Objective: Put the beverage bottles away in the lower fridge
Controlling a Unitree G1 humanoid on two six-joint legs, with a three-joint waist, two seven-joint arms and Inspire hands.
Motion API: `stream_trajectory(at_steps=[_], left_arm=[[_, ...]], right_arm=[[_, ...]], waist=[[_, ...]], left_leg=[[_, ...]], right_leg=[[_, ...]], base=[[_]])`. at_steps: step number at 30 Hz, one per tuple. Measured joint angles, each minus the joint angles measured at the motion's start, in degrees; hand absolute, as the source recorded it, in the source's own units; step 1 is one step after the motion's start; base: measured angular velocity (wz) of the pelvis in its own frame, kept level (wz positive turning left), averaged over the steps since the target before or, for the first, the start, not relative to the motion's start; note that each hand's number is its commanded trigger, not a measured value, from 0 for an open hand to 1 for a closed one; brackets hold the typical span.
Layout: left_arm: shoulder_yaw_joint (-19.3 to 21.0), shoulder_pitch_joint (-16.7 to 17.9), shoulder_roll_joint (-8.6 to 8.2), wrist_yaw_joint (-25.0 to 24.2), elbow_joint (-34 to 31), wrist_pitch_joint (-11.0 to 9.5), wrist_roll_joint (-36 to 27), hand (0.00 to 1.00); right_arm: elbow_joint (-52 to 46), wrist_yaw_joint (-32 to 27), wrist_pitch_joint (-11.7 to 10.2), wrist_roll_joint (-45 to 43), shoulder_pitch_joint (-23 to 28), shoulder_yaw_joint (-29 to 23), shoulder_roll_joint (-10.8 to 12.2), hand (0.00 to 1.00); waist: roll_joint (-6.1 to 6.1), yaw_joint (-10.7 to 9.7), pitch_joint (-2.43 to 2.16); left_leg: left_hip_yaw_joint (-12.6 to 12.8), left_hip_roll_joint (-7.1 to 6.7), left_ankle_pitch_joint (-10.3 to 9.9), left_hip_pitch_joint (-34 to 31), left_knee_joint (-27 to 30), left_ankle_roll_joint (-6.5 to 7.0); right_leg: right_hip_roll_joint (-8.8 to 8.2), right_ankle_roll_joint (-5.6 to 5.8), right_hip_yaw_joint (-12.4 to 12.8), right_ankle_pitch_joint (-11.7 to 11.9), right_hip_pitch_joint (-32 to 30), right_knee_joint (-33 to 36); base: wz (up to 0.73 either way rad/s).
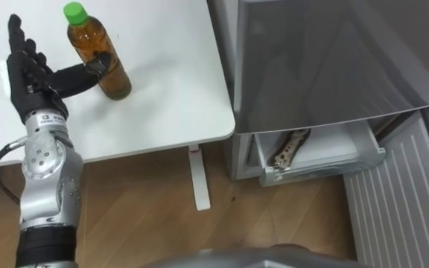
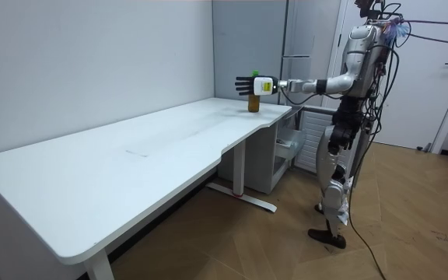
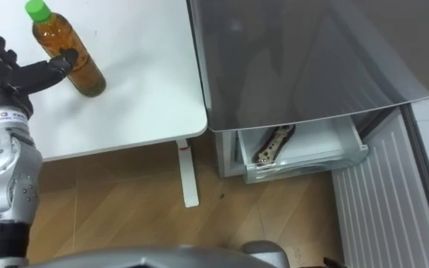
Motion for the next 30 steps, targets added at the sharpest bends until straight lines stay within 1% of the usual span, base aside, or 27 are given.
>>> stream_trajectory(at_steps=[2,9,12,14,16,18,20,22,24,26,30], left_arm=[[0.0,-0.7,0.03,-0.3,0.7,0.0,0.0,0.00],[0.0,-1.1,0.03,-1.1,2.8,0.0,-0.1,0.00],[0.2,-2.2,0.03,-1.1,5.7,0.1,-0.1,0.00],[0.4,-2.6,0.04,-1.1,6.8,0.4,-0.2,0.00],[0.5,-2.7,0.17,-1.1,7.0,0.5,-0.2,0.00],[0.5,-3.2,0.48,-1.3,8.1,0.5,-0.2,0.00],[0.6,-5.2,1.37,-1.6,12.1,0.7,-0.3,0.00],[0.6,-6.7,2.00,-2.1,14.0,1.5,-1.2,0.00],[0.5,-7.8,2.71,-2.7,15.5,1.9,-1.7,0.00],[0.5,-8.0,4.03,-3.5,16.6,2.0,-3.6,0.00],[0.5,-9.0,4.19,-4.0,17.8,2.7,-5.3,0.00]], right_arm=[[0.0,0.1,0.0,0.0,0.0,0.0,0.0,0.00],[0.0,-0.4,0.0,-0.7,0.1,0.0,-0.1,0.00],[0.0,-0.5,0.0,-1.3,0.1,-0.1,-0.4,0.00],[0.0,-0.5,0.2,-1.4,0.2,-0.6,-0.6,0.00],[0.0,-0.5,0.2,-1.4,0.2,-1.1,-0.7,0.00],[0.0,-0.5,0.2,-1.3,0.2,-1.1,-0.9,0.00],[-0.1,-0.5,0.3,-1.5,0.1,-1.1,-1.2,0.00],[-0.4,-0.5,0.3,-2.9,0.1,-1.1,-1.3,0.00],[-0.4,-0.6,0.7,-4.1,0.1,-1.1,-1.3,0.00],[-0.4,-1.2,0.7,-5.2,0.1,-1.1,-1.4,0.00],[-0.4,-2.1,1.5,-5.9,0.3,-1.1,-1.4,0.00]], waist=[[-0.03,0.0,-0.02],[0.27,0.0,-0.18],[0.89,0.0,-0.37],[1.33,-0.1,-0.60],[1.49,-0.2,-0.64],[1.53,-0.2,-0.61],[1.46,-0.2,-0.50],[1.32,-0.4,-0.40],[1.18,-0.7,-0.32],[1.18,-1.5,-0.28],[1.26,-1.6,-0.27]], left_leg=[[0.0,0.00,0.0,0.0,0.0,0.00],[0.3,0.03,0.0,0.8,0.0,0.00],[0.7,0.05,0.0,0.8,-0.1,0.02],[0.8,0.15,0.0,0.9,-0.1,0.02],[0.9,0.23,0.0,1.0,-0.1,0.00],[0.9,0.28,0.0,1.1,-0.1,-0.01],[1.3,0.34,0.0,1.5,-0.1,-0.02],[1.3,0.25,0.0,1.5,-0.1,-0.02],[1.4,0.22,0.0,1.5,-0.1,-0.01],[1.6,0.20,0.0,1.6,-0.1,-0.01],[2.0,0.16,0.0,1.7,-0.1,0.00]], right_leg=[[0.02,0.00,0.1,0.0,0.0,0.0],[0.12,0.00,0.8,0.0,0.1,0.1],[0.16,-0.01,1.1,0.0,0.2,0.2],[0.27,-0.02,1.4,0.0,0.2,0.3],[0.35,-0.03,1.5,0.0,0.2,0.4],[0.41,-0.03,1.8,0.0,0.2,0.7],[0.50,-0.03,2.4,0.0,0.3,0.9],[0.50,-0.04,2.7,0.0,0.2,1.0],[0.49,-0.05,2.8,0.0,0.2,1.1],[0.52,-0.05,3.2,0.0,0.1,1.1],[0.58,-0.05,3.8,0.0,-0.1,1.1]], base=[[0.00],[-0.03],[-0.06],[-0.04],[-0.03],[-0.04],[-0.07],[-0.03],[-0.02],[-0.06],[-0.09]])
